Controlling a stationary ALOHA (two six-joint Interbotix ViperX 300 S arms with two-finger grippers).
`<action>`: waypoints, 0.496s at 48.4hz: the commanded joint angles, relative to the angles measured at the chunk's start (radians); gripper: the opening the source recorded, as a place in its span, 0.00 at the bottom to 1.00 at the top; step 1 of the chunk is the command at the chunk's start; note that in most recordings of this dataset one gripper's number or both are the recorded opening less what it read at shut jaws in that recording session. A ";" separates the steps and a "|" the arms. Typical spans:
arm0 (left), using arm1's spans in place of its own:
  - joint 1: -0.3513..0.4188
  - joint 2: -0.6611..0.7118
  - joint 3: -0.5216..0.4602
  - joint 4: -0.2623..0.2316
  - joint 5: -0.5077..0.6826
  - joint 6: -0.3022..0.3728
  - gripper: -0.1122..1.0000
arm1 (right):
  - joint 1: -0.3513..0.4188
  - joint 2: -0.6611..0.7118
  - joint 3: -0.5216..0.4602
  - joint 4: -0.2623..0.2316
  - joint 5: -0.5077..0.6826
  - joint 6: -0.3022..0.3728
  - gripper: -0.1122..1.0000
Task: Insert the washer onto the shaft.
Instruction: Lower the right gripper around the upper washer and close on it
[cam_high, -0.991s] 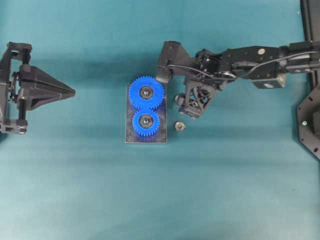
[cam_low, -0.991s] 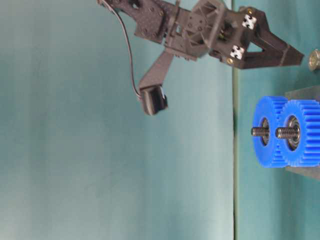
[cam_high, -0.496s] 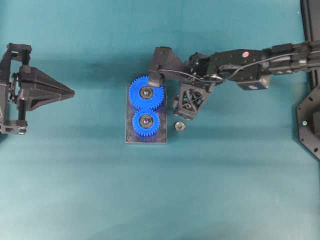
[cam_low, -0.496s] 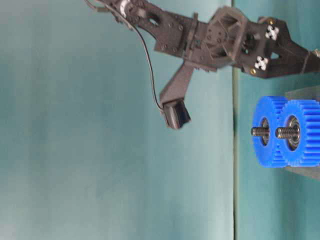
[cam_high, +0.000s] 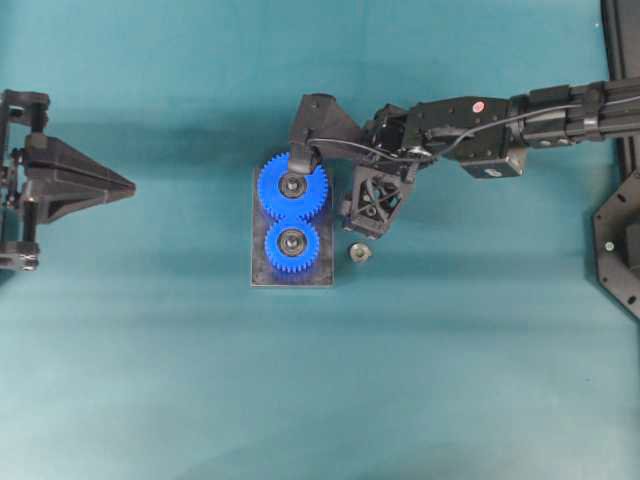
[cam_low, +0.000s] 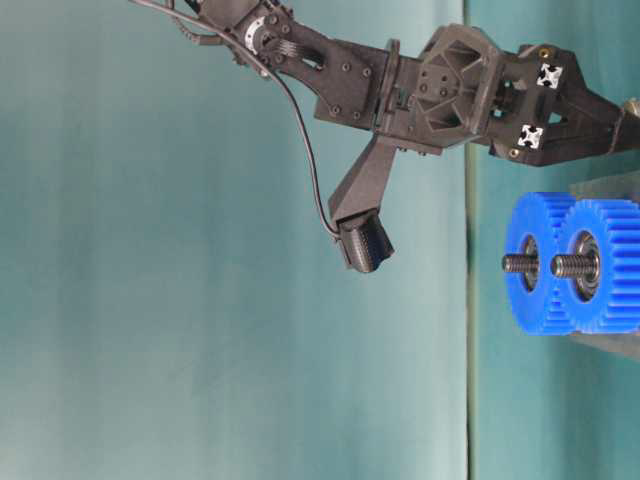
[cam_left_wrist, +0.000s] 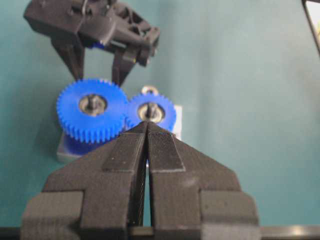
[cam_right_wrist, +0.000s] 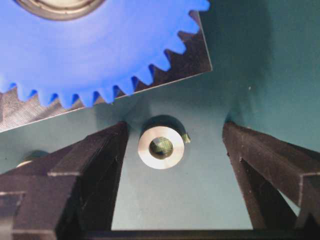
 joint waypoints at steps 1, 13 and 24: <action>0.003 0.005 -0.009 0.003 -0.005 -0.002 0.10 | 0.012 -0.018 -0.005 0.005 0.015 0.002 0.84; 0.003 0.008 -0.011 0.003 -0.005 -0.002 0.10 | 0.017 -0.018 -0.005 0.005 0.029 0.003 0.84; 0.003 0.006 -0.011 0.003 -0.003 -0.003 0.10 | 0.018 -0.018 0.000 0.005 0.029 0.003 0.76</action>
